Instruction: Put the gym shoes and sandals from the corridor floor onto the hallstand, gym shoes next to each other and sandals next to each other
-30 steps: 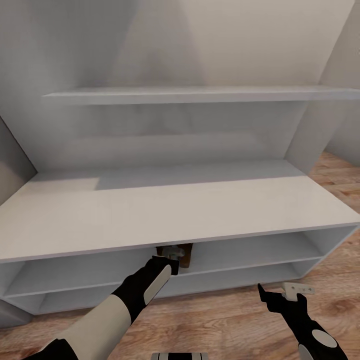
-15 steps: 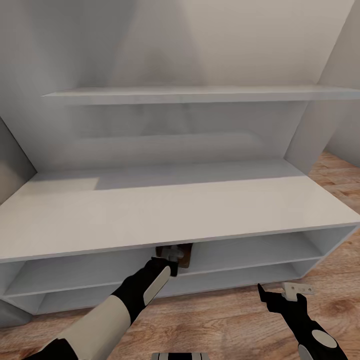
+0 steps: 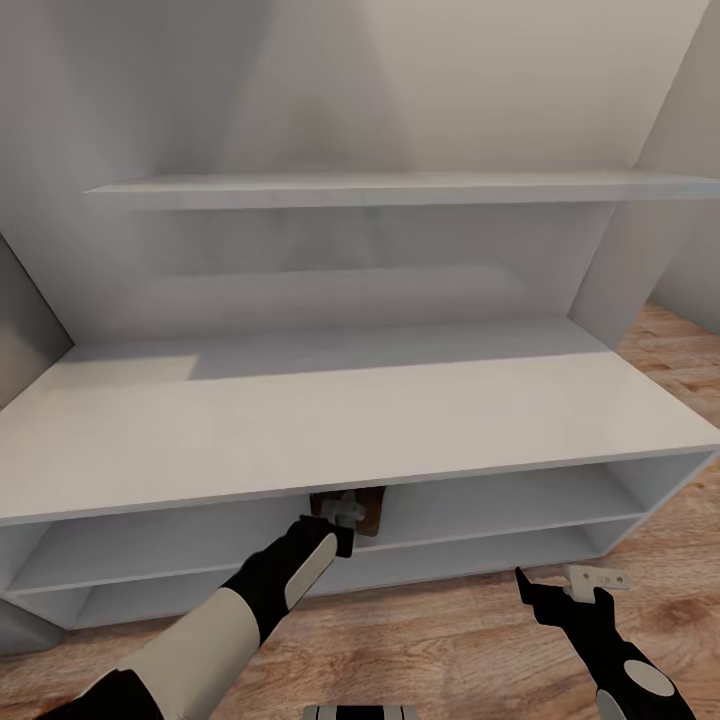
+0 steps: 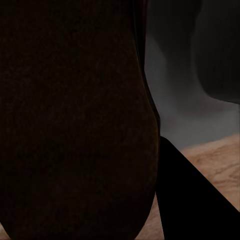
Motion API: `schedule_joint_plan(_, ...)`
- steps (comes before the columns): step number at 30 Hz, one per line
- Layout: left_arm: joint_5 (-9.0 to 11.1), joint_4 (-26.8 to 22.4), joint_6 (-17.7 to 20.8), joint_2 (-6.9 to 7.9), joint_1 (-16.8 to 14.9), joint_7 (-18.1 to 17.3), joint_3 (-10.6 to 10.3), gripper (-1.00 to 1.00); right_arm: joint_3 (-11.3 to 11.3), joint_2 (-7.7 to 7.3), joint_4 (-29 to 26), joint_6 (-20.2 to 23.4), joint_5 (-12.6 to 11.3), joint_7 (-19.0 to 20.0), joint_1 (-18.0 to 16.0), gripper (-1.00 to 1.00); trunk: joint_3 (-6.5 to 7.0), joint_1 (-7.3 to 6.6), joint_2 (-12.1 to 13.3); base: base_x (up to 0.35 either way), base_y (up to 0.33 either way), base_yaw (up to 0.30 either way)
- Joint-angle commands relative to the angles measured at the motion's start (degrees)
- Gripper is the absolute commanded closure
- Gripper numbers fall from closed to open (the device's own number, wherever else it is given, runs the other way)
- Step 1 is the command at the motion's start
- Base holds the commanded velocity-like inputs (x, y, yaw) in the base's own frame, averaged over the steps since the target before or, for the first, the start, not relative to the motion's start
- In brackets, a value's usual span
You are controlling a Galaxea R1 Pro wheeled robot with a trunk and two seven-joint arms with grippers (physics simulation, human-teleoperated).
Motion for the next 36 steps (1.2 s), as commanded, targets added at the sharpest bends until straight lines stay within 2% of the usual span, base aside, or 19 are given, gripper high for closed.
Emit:
schedule_joint_plan(1, -0.12, 0.03, 0.06, 0.0, -0.06, -0.1, 0.0, 1.0, 0.0, 0.0, 0.01, 0.0, 0.0, 0.01, 0.0, -1.0, 0.0, 0.0, 0.0, 0.0, 0.0, 0.0)
schedule_joint_plan(24, -0.09, 1.7, 0.04, -0.24, -1.6, -0.85, 0.13, 1.0, -0.06, 0.0, -0.04, -0.24, 0.0, -0.01, 0.24, -1.0, 0.0, 0.0, 0.0, 0.0, 0.0, 0.0)
schedule_joint_plan(36, -0.12, 2.73, -2.08, -0.2, -1.75, -2.06, 0.14, 1.0, -0.1, 0.0, -0.06, -0.22, 0.0, 0.03, 1.22, -1.0, 0.0, 0.0, 0.0, 0.0, 0.0, 0.0)
